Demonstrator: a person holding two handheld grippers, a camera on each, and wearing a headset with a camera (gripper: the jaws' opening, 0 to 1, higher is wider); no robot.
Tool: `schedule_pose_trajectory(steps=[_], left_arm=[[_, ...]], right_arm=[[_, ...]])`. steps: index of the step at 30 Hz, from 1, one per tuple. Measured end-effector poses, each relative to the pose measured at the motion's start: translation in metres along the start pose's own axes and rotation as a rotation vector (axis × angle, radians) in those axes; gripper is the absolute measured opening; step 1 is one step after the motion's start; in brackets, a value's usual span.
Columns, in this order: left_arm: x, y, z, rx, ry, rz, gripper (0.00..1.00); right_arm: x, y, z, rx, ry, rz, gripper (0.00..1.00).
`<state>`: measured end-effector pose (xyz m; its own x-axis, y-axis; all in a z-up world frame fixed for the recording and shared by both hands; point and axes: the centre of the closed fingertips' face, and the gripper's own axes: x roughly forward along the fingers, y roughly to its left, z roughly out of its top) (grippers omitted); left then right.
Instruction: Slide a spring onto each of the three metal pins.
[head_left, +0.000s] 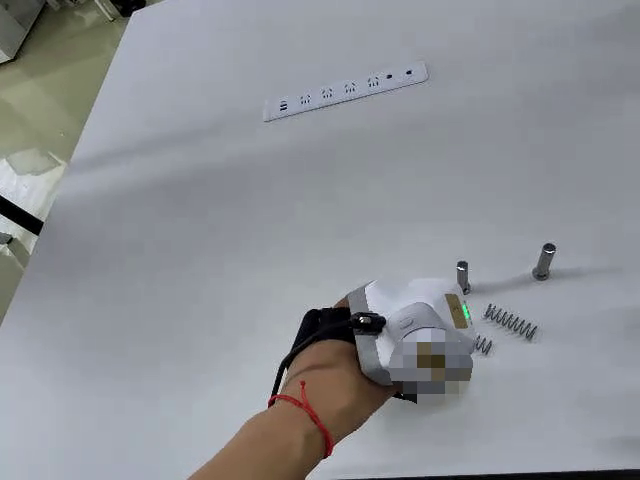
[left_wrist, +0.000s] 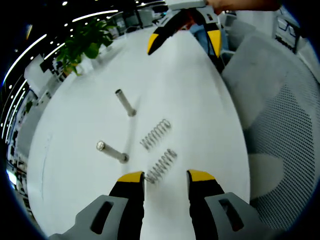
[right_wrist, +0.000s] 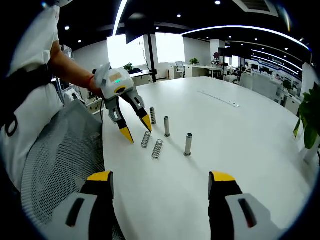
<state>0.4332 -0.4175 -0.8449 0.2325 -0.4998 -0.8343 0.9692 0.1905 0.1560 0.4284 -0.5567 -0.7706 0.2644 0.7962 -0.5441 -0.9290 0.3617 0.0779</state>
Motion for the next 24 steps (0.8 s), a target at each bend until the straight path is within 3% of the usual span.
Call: schedule_pose_trajectory(steps=[6,24], left_arm=[[0.002,0.002,-0.008,-0.010,0.033,0.002,0.33],[0.002,-0.002,-0.013,-0.080,0.044,-0.002,0.12]], right_arm=[[0.000,-0.001,-0.002,0.006,-0.004,-0.004,0.78],[0.000,-0.010,-0.018,0.010,0.000,-0.006,0.78]])
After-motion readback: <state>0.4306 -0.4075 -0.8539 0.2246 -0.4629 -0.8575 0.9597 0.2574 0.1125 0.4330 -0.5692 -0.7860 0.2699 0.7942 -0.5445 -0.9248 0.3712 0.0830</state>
